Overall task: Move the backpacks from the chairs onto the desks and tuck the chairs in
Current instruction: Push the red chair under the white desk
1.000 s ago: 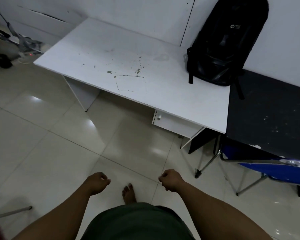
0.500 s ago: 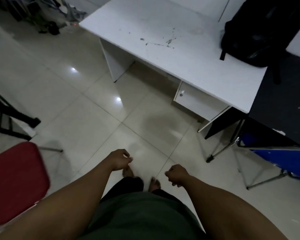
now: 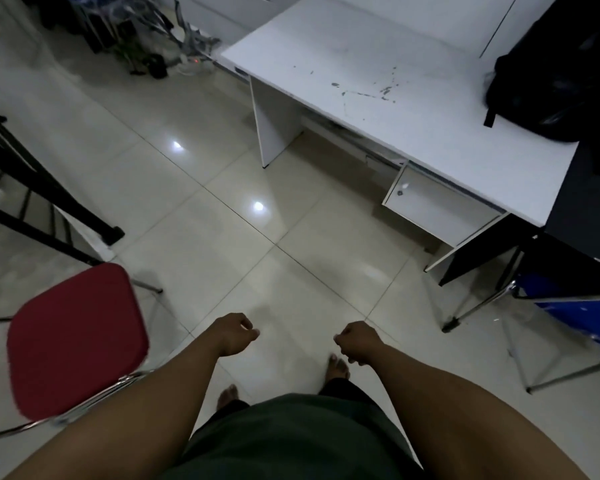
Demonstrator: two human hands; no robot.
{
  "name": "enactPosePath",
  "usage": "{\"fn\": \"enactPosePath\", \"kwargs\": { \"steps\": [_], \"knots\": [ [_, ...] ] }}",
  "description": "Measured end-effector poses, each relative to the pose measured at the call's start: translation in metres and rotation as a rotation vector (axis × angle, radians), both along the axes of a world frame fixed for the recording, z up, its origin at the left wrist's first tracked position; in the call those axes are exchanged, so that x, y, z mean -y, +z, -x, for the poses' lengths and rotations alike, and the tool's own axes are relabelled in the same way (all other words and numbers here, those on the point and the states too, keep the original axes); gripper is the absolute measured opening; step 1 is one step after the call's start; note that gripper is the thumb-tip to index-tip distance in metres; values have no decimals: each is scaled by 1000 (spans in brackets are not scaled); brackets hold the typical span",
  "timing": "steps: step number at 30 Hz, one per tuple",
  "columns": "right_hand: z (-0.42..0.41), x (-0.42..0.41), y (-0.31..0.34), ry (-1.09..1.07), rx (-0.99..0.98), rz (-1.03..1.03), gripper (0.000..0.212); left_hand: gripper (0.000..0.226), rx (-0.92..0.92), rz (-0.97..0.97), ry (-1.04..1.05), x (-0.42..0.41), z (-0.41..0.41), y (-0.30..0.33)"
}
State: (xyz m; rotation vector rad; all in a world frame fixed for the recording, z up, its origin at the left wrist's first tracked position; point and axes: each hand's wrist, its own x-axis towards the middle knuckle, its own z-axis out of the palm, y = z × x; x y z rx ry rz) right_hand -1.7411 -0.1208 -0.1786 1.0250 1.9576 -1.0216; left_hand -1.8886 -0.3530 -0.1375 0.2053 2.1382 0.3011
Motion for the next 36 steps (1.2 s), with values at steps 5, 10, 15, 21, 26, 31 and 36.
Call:
{"fn": "enactPosePath", "kwargs": {
  "steps": [5, 10, 15, 21, 26, 31, 36],
  "knots": [
    [5, 55, -4, -29, -5, -68, 36, 41, -67, -55, -179, 22, 15, 8],
    [14, 139, -5, -78, -62, -63, 39, 44, -57, -44, -263, 86, 41, 11],
    [18, 197, 8, -124, -113, -68, 36, 48, -42, 38, -321, 154, 51, 10],
    [9, 240, 14, -118, -105, -73, 25, 48, -12, 38, -296, 201, 36, 6],
    [-10, 279, 8, -126, -94, -87, 21, 44, -46, -21, -261, 229, 14, 8],
    [-38, 326, -2, -66, -32, -75, 25, 43, -82, -45, -309, 269, -11, 8],
    [-56, 373, 3, 25, -8, -57, 36, 45, -70, 2, -300, 328, -32, 11]
  ]
}}
